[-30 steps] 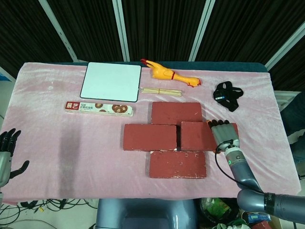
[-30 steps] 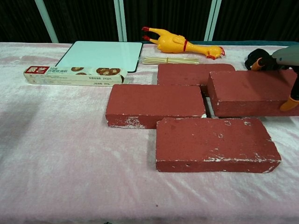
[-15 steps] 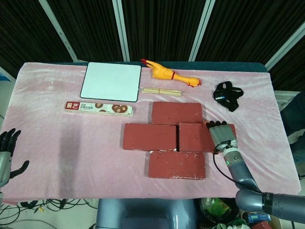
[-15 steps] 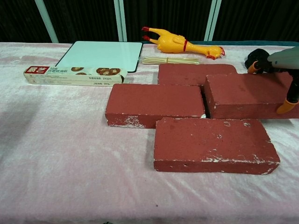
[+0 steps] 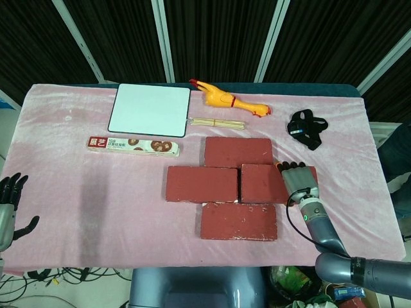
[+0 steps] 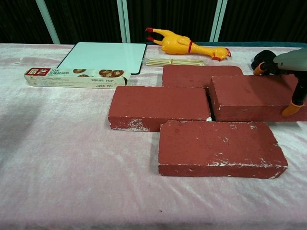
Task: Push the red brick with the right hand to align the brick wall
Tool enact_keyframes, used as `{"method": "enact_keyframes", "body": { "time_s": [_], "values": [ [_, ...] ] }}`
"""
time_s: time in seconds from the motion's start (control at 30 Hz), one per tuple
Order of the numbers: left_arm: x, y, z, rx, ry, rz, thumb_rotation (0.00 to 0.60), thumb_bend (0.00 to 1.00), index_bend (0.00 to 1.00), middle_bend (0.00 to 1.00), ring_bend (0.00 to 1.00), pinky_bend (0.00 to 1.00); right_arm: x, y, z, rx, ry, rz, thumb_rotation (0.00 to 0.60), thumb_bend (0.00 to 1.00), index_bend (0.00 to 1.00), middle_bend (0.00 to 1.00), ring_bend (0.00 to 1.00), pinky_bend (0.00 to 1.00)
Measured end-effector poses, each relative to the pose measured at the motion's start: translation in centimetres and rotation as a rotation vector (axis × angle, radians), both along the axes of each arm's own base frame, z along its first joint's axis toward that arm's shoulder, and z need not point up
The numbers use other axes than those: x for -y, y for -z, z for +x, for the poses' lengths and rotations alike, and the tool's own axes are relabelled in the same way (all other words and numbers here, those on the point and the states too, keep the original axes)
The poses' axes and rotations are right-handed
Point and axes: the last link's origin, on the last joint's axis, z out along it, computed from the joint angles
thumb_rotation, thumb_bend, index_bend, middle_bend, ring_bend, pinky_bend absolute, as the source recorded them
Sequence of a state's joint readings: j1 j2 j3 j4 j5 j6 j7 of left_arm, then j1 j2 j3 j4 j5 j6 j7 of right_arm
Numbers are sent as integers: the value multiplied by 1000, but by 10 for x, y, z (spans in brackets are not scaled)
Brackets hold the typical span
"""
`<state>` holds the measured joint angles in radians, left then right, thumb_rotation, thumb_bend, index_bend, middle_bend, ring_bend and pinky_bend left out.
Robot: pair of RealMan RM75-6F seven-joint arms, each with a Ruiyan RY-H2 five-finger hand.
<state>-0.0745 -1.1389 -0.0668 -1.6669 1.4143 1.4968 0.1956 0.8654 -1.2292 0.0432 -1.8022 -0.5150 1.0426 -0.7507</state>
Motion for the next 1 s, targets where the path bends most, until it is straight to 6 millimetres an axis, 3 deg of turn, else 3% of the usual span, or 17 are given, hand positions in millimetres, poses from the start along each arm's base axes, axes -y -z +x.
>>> {"method": "enact_keyframes", "body": {
  "time_s": [0.67,1.0],
  "values": [
    [0,0,0,0,-4,1,600,246,55,27,0,0,1,8,3,9,1,11,600,199,439,288,264,151],
    [0,0,0,0,-5,1,600,246,55,27,0,0,1,11,4,2,4,13,600,180,275,237,252,151]
  ]
}}
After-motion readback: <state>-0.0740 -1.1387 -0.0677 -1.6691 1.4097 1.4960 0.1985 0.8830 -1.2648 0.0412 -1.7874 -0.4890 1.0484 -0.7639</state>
